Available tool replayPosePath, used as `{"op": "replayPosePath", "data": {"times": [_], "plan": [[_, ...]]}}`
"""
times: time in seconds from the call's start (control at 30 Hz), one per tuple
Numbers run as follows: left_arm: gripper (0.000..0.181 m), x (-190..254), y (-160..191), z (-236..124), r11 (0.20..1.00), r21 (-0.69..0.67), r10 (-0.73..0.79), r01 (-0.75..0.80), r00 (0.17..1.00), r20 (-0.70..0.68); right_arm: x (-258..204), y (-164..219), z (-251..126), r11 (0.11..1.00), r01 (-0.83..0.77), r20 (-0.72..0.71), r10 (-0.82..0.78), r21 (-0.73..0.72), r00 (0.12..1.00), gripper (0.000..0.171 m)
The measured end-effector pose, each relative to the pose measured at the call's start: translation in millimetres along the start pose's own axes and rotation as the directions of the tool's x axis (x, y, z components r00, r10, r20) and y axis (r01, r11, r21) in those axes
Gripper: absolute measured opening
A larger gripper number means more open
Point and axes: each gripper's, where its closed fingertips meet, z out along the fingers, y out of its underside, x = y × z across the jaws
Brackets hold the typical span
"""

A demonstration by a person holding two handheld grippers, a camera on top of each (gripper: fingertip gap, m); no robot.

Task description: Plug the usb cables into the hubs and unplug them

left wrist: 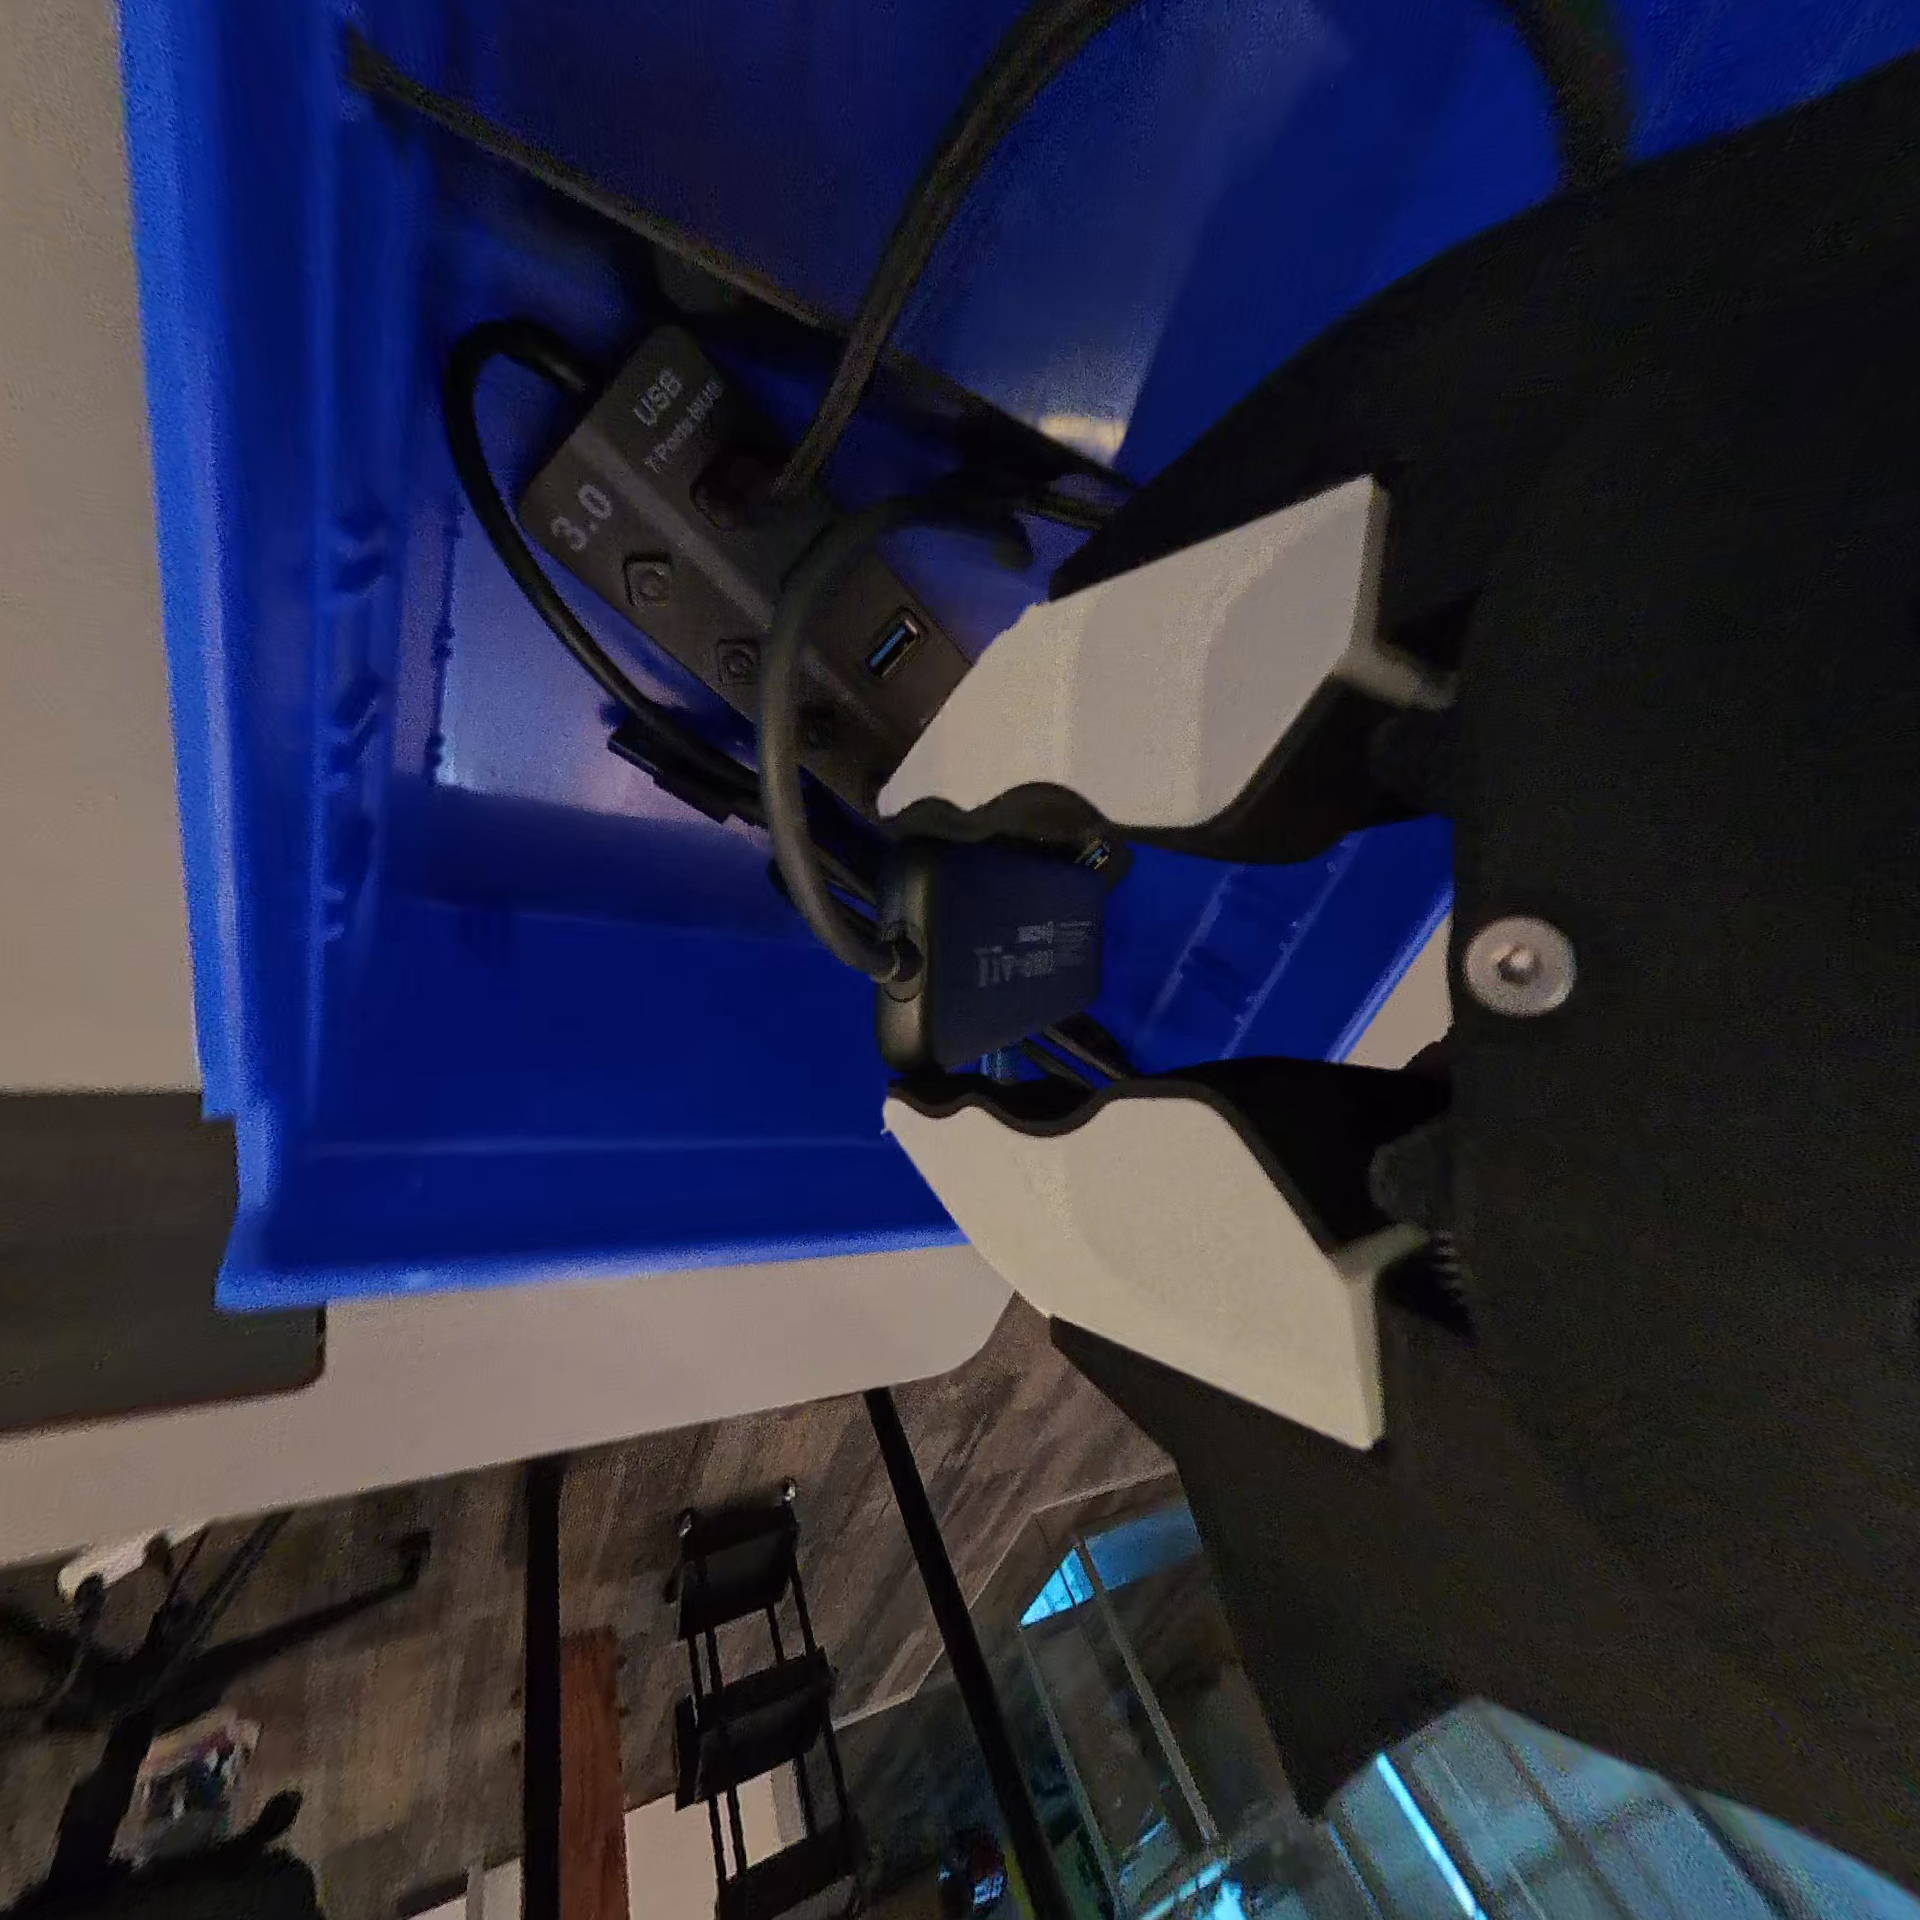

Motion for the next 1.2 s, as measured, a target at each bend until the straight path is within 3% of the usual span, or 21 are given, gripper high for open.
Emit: {"op": "replayPosePath", "data": {"times": [0.3, 0.6, 0.83, 1.03, 1.2], "plan": [[0.044, -18.5, 12.0, -48.3, 0.924, 0.285, -0.301, 0.257, 0.946, 0.123, -2.4, -3.6, -1.8, 1.0, 0.004, 0.004, -0.004, 0.009, 1.0, 0.061], [0.044, -13.7, 50.4, -66.7, 0.788, 0.41, -0.557, 0.46, 0.815, 0.157, -4.0, -4.4, -2.3, 1.0, 0.007, 0.007, -0.007, 0.008, 1.0, 0.061], [0.044, 1.1, 61.8, -77.3, 0.735, 0.474, -0.62, 0.485, 0.764, 0.179, -5.0, -1.3, -0.1, 1.0, 0.004, 0.012, -0.004, 0.0, 1.0, 0.061], [0.043, -15.4, 63.1, -96.2, 0.602, 0.605, -0.724, 0.52, 0.675, 0.14, -8.0, -2.3, 0.2, 1.0, 0.007, 0.017, -0.007, 0.001, 1.0, 0.061], [0.044, -29.5, 59.0, -105.7, 0.56, 0.642, -0.756, 0.523, 0.64, 0.137, -7.3, -2.4, -0.3, 1.0, 0.003, 0.018, -0.003, 0.003, 1.0, 0.061]]}}
